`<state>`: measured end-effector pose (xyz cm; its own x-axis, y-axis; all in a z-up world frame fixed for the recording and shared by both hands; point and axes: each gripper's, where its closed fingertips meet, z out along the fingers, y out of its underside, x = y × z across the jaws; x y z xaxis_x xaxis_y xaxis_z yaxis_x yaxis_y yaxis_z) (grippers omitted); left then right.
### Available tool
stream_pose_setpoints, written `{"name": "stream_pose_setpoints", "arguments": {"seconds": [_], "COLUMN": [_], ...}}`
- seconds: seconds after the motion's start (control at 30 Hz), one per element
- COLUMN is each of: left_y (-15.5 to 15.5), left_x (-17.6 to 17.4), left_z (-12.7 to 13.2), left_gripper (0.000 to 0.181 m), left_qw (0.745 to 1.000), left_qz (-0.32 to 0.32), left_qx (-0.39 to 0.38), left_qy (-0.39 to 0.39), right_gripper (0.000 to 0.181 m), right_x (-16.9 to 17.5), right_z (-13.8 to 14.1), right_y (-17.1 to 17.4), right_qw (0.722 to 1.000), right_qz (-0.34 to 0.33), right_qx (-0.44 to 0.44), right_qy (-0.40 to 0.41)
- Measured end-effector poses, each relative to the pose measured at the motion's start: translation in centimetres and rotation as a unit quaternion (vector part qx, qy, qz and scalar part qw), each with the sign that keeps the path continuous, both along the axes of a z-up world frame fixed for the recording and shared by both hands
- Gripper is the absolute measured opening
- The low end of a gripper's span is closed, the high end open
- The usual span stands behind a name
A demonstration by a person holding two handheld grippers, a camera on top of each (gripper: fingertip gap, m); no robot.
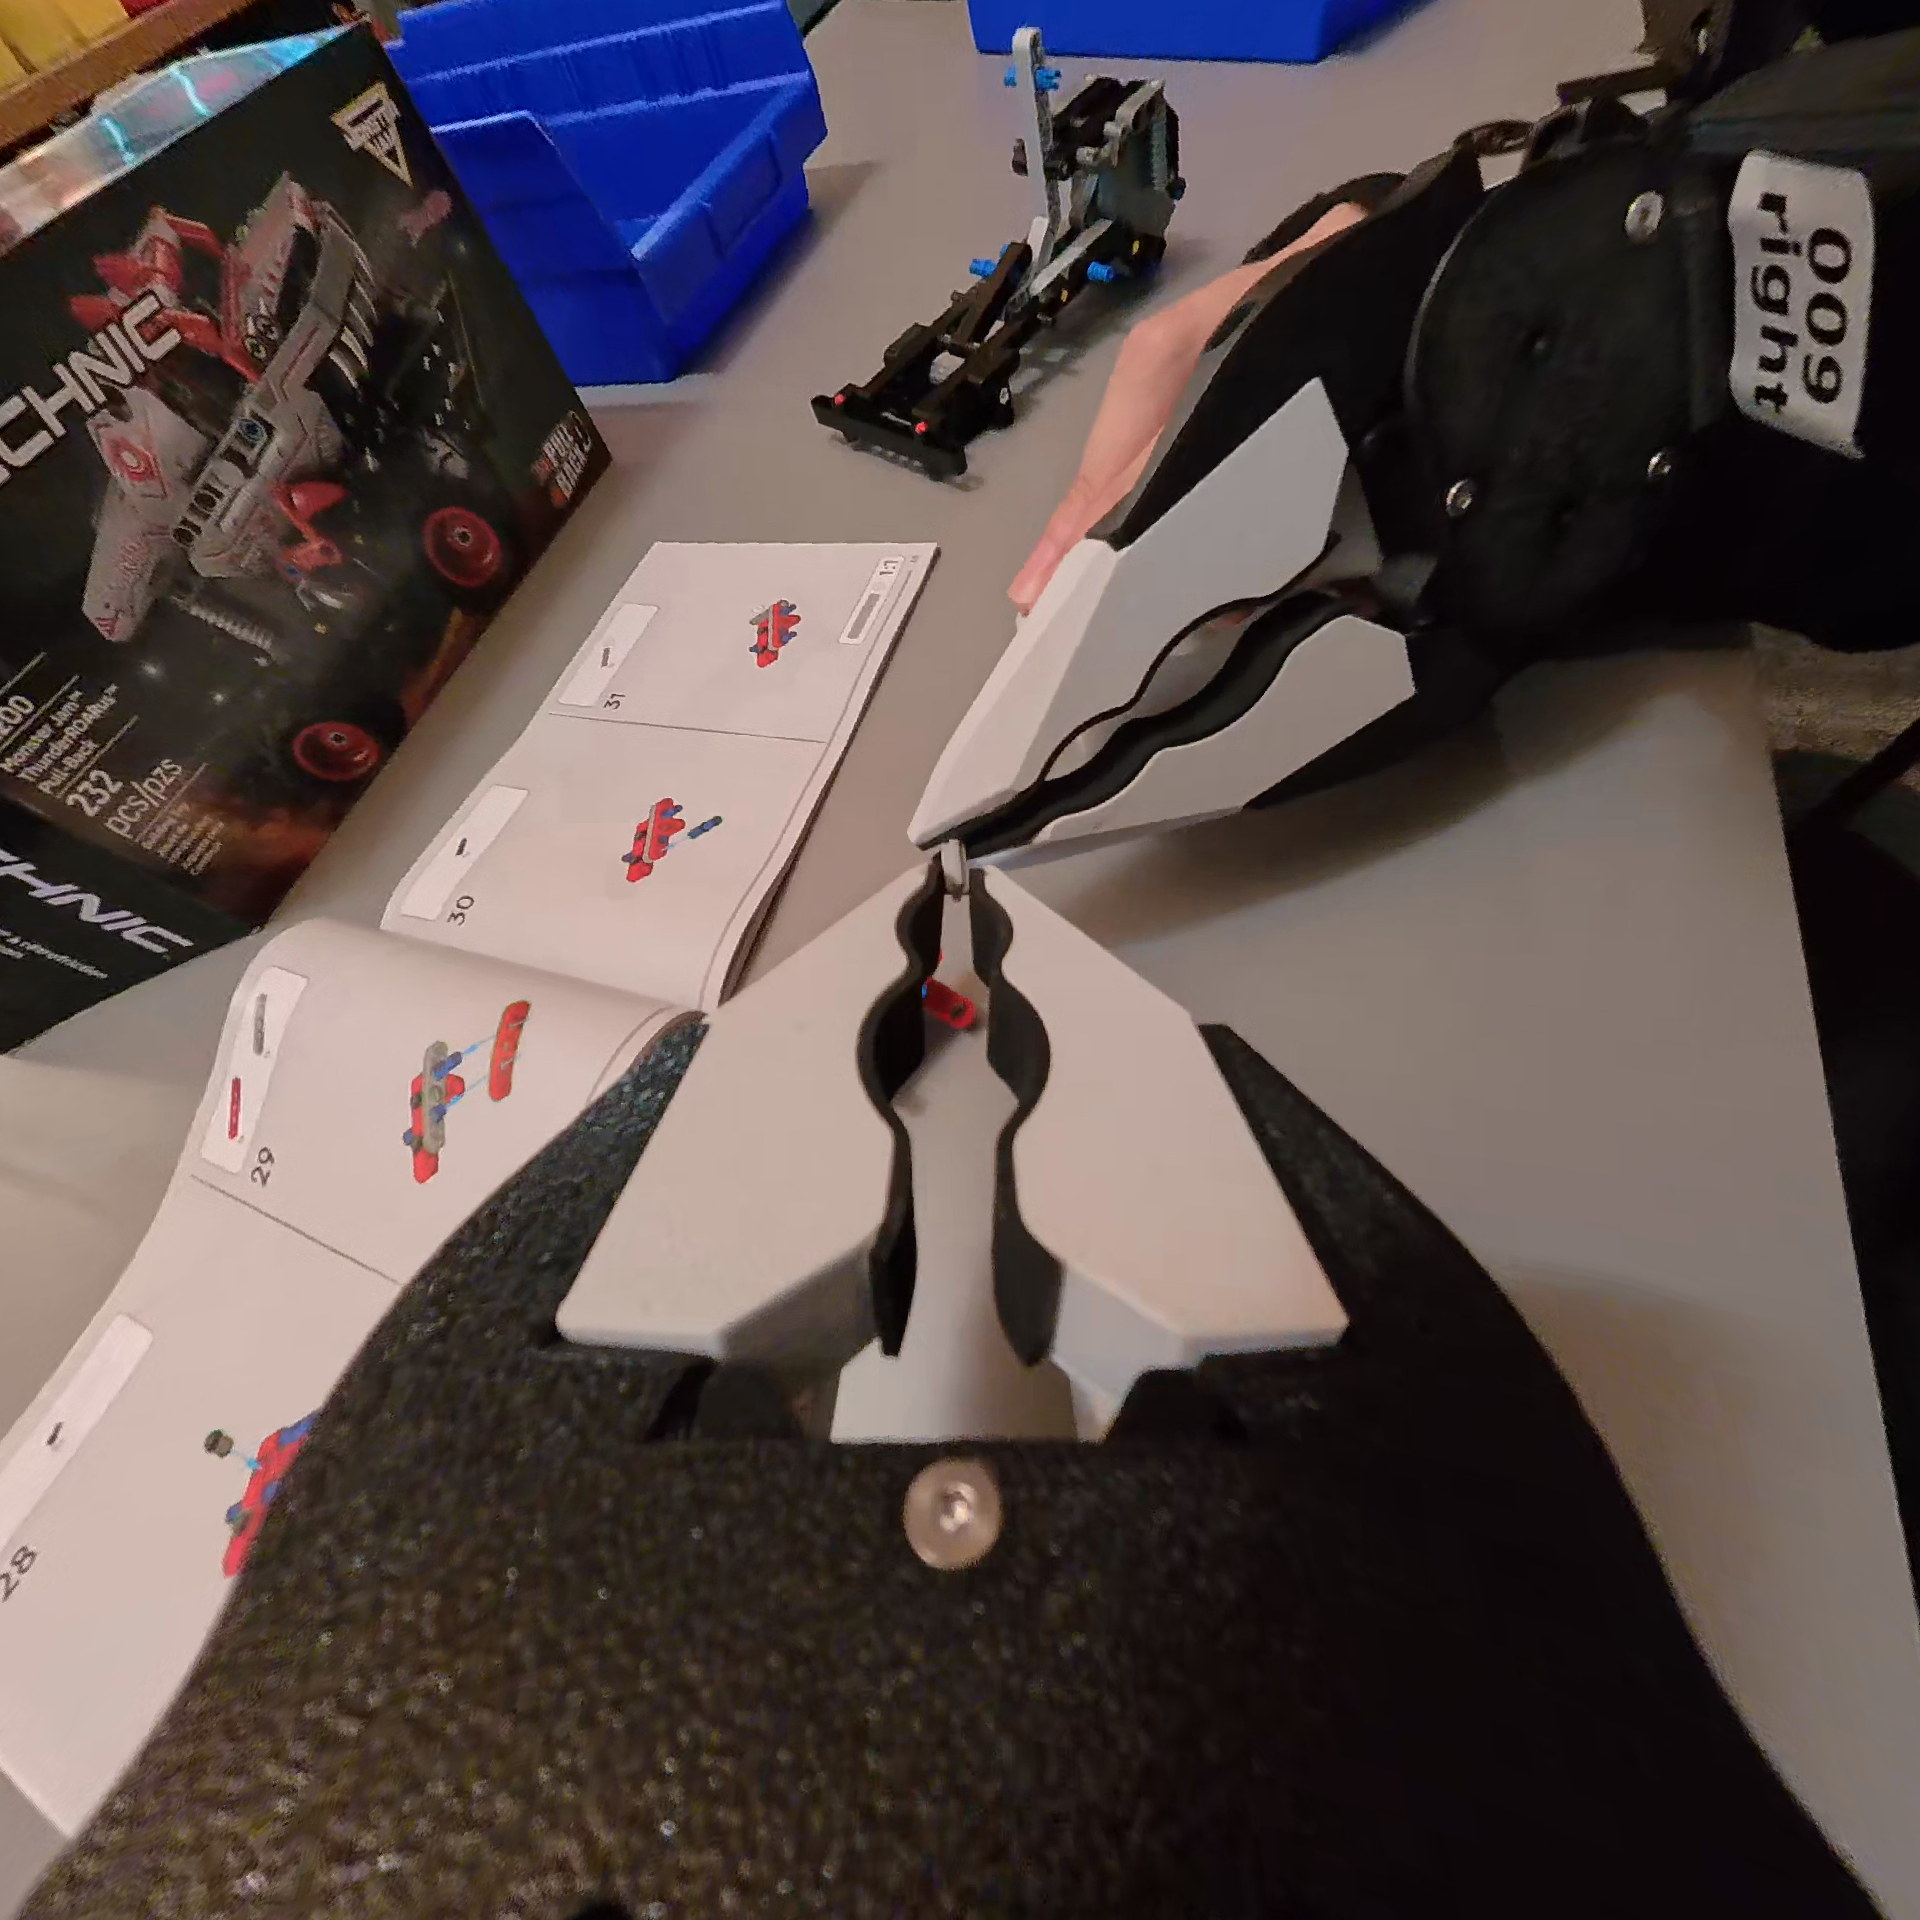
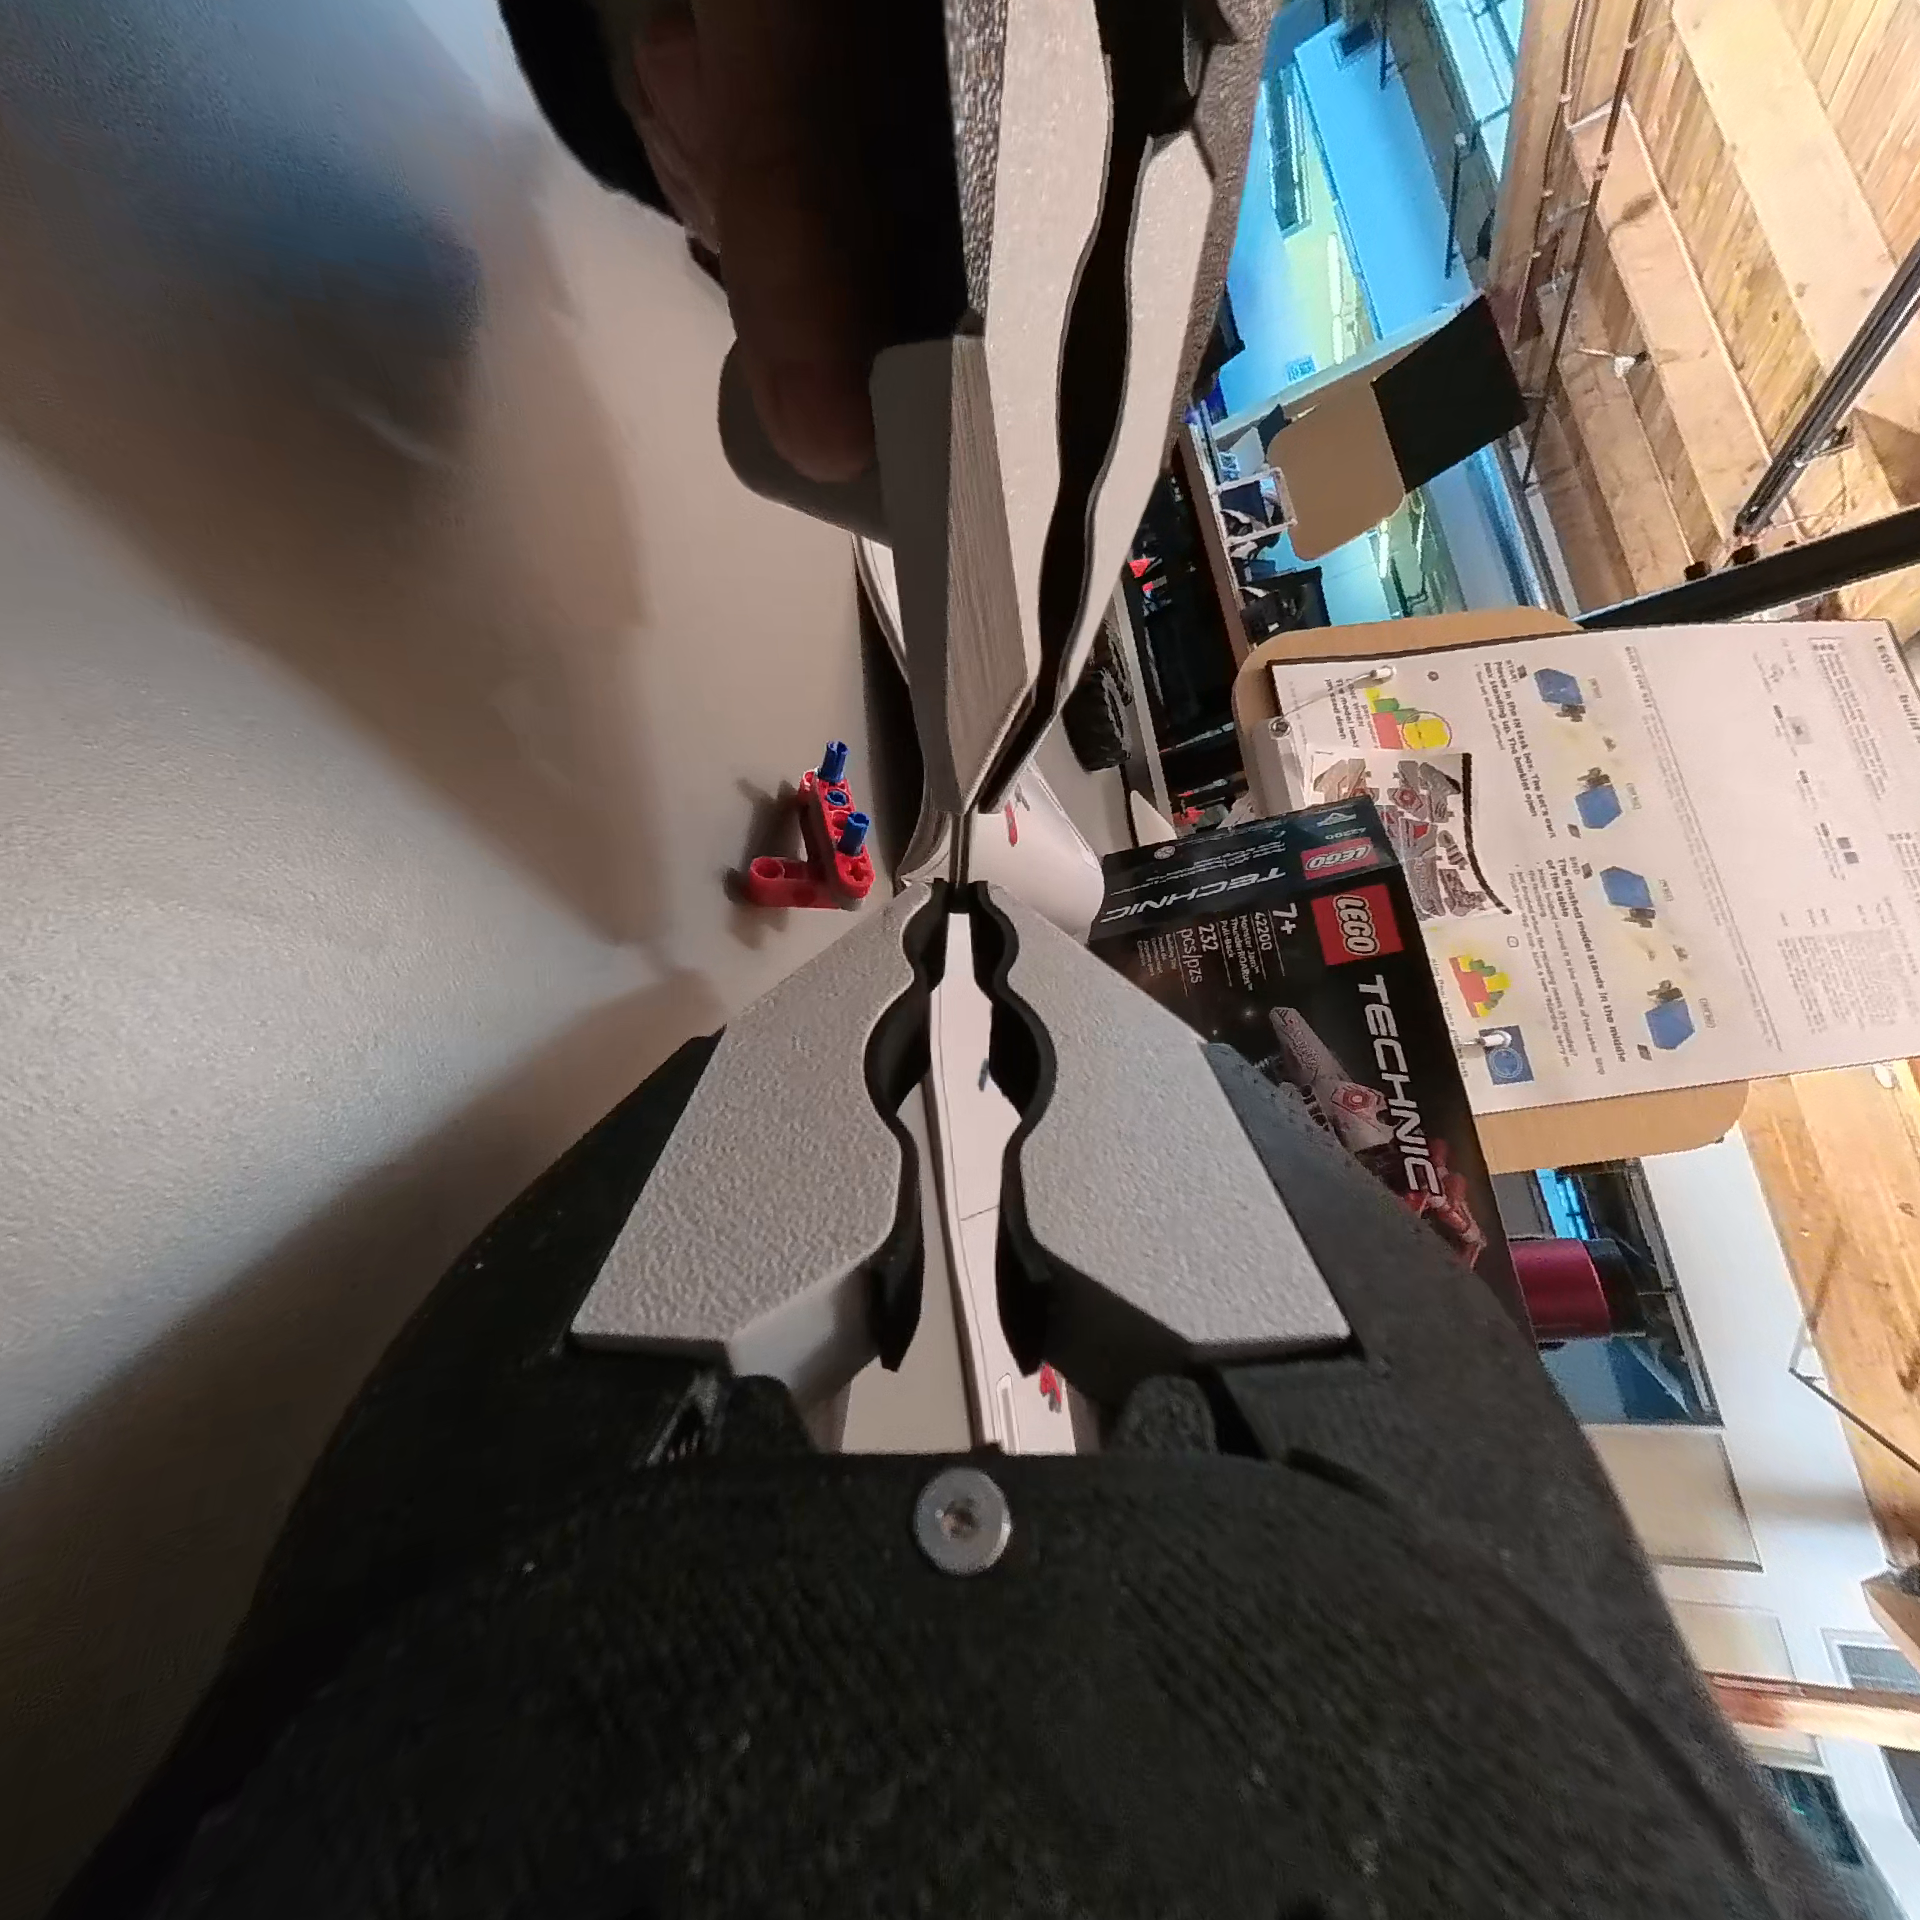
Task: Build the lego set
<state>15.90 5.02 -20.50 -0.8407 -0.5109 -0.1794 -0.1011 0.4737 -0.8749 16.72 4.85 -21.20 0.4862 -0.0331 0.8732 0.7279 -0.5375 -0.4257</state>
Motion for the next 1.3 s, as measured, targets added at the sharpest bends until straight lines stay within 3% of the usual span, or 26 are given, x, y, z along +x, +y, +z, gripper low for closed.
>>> {"name": "stream_pose_setpoints", "arguments": {"seconds": [0.27, 0.63, 1.07, 1.3], "left_y": [-0.4, 0.3, 0.1, 0.8], "left_x": [-0.4, 0.0, -0.2, -0.4], "left_z": [1.3, -0.3, -0.7, -1.2], "left_gripper": [0.0, 0.009, 0.002, 0.001], "left_qw": [0.995, 0.999, 1.0, 0.999], "left_qz": [-0.014, 0.001, -0.004, -0.012], "left_qx": [-0.097, -0.036, -0.027, 0.033], "left_qy": [0.004, 0.002, 0.005, -0.018], "right_gripper": [0.001, 0.001, 0.001, 0.006], "right_x": [-0.1, 0.0, -0.2, 0.0], "right_z": [-0.3, 0.0, -0.3, -0.8], "right_y": [0.2, 0.3, 0.6, 0.8], "right_qw": [1.0, 1.0, 1.0, 0.999], "right_qz": [0.002, -0.002, 0.009, 0.011], "right_qx": [-0.009, -0.002, -0.006, 0.0], "right_qy": [-0.001, 0.001, 0.012, 0.053]}}
